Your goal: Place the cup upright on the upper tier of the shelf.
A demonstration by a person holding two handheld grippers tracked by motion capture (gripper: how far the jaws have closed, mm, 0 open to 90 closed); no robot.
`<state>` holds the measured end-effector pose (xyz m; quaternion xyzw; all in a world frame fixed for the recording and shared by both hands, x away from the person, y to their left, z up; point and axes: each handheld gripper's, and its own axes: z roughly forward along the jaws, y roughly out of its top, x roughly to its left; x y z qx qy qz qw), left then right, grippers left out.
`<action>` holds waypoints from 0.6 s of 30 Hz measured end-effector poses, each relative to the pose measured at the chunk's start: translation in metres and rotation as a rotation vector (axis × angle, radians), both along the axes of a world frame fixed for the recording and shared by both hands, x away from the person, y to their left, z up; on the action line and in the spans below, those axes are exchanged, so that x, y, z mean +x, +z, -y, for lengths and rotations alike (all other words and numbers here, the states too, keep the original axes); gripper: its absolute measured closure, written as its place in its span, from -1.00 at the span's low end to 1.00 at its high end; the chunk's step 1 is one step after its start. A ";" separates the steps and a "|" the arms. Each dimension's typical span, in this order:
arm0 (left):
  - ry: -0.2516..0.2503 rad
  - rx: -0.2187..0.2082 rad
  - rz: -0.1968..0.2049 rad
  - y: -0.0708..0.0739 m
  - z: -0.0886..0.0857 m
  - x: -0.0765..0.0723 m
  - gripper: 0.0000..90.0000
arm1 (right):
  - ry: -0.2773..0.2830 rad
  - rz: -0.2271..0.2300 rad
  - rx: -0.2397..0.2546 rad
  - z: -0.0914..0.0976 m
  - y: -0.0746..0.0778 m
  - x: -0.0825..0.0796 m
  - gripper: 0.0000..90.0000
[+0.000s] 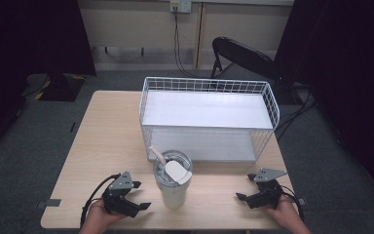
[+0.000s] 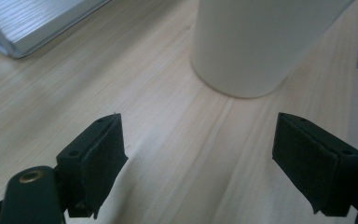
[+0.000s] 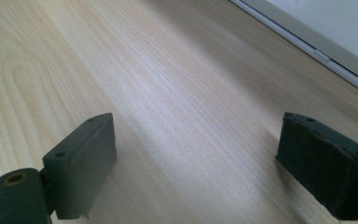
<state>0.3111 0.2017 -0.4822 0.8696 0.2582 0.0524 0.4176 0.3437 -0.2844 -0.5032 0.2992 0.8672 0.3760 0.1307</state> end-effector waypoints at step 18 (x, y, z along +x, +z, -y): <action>-0.030 -0.088 0.031 0.028 0.023 -0.008 -0.64 | 0.000 0.000 -0.001 0.000 0.000 0.000 -0.76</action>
